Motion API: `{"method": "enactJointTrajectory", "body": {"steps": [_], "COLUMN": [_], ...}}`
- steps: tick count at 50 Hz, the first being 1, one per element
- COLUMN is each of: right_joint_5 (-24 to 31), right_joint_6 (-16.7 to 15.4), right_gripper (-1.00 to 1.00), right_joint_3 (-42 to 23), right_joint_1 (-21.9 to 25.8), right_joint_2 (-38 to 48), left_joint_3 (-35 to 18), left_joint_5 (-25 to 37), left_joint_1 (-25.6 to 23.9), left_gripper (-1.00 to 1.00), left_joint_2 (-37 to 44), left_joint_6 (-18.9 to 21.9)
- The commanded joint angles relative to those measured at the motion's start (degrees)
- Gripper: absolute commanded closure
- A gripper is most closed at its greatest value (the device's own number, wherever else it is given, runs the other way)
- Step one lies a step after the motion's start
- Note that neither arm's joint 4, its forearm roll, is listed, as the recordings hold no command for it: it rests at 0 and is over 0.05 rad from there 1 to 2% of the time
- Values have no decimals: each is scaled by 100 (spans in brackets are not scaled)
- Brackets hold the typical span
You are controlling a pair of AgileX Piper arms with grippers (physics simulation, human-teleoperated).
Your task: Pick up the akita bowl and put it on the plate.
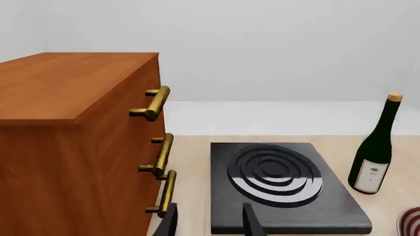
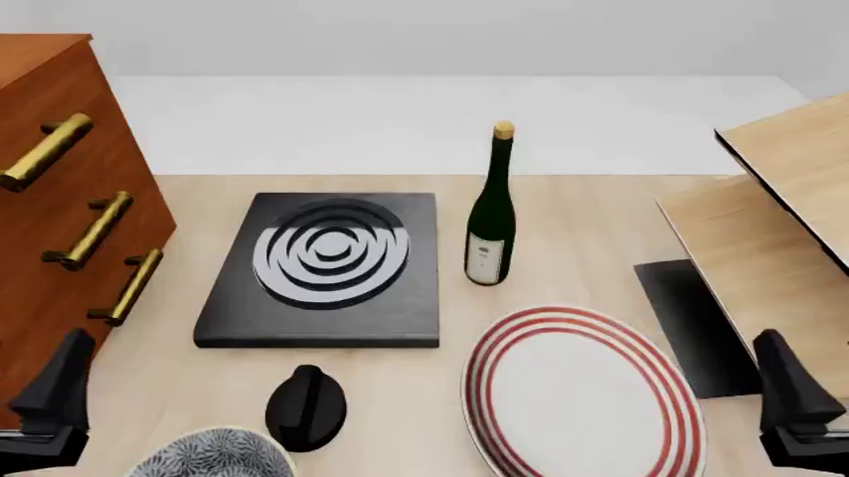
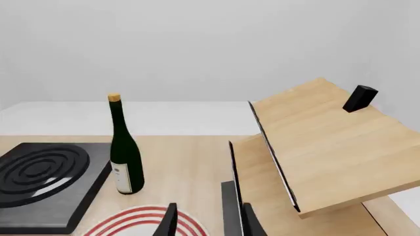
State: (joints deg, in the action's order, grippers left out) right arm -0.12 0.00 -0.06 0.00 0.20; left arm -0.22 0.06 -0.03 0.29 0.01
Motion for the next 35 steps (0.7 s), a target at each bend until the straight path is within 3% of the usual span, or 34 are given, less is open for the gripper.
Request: {"method": "enactJointTrajectory", "body": {"steps": [1, 18, 35], "right_joint_5": [-34, -4, -4], "right_joint_6": [-2, -3, -2], "right_gripper": [-100, -100, -100], "right_joint_3": [-9, -20, -20], "right_joint_1": [1, 2, 1], "right_joint_2": [46, 27, 28], "left_joint_3": [-216, -367, -874], "left_joint_5": [133, 373, 1188], "left_joint_1": [-10, -69, -311], "left_gripper": [-100, -100, -100], "left_joint_2": [83, 3, 241], "left_joint_6": [95, 158, 316]}}
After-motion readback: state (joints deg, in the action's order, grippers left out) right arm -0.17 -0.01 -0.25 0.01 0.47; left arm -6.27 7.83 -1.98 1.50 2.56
